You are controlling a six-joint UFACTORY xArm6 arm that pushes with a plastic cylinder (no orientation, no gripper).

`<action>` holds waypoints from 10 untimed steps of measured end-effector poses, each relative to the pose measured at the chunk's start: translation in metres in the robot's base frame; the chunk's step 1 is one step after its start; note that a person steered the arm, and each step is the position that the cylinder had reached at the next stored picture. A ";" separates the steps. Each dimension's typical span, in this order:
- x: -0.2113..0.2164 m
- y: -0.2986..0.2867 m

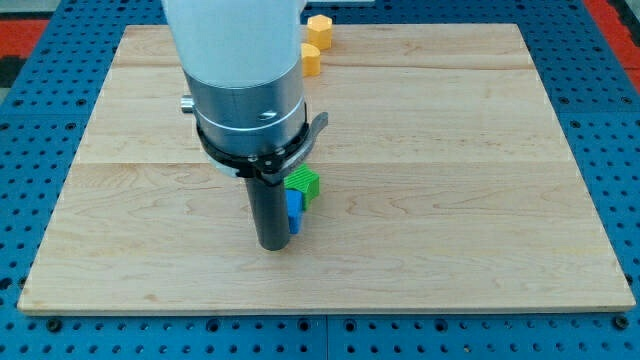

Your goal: Push the green circle slightly right

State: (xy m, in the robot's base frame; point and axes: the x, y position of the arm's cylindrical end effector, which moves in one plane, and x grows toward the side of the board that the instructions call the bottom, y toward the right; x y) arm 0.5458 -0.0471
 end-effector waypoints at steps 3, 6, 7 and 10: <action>0.026 0.036; -0.063 0.045; -0.063 0.016; -0.025 0.095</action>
State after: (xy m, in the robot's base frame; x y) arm 0.5206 0.0475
